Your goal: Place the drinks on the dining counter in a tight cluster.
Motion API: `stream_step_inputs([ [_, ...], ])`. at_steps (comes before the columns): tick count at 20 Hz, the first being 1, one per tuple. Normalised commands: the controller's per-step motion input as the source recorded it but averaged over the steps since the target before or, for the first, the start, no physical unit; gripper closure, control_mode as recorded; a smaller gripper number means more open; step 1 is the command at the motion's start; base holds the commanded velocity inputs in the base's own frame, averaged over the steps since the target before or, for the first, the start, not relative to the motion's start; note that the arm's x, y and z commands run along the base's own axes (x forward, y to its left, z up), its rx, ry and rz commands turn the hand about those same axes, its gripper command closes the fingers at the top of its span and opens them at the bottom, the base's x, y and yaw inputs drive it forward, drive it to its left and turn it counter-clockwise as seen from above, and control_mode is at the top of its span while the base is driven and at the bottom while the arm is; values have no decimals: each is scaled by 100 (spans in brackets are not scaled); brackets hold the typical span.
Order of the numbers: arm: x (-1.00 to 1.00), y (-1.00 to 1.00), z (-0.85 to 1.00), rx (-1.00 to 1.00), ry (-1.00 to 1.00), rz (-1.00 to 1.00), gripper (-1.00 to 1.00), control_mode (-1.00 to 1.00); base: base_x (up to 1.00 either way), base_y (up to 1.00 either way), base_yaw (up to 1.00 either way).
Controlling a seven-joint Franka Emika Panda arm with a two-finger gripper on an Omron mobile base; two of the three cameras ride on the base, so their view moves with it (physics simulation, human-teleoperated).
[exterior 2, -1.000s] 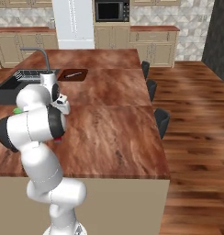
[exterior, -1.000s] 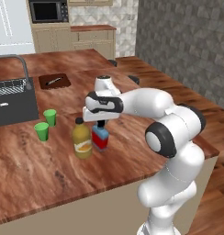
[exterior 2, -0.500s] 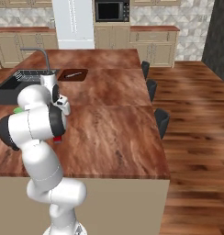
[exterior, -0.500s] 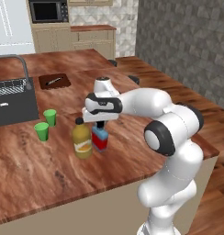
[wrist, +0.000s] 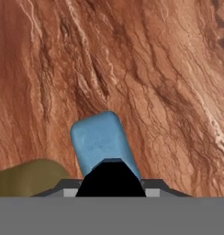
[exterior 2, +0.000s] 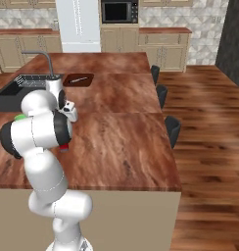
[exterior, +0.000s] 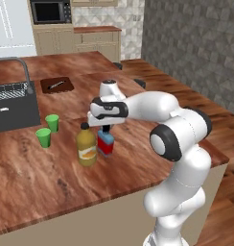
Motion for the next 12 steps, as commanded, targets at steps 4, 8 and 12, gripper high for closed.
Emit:
stream_step_inputs([
  [4,0,0,-41,0,-7,0,100,-100,0,0,0],
  [8,0,0,-4,0,0,0,100,-100,0,0,0],
  [12,0,0,0,0,0,0,-100,-100,0,0,0],
])
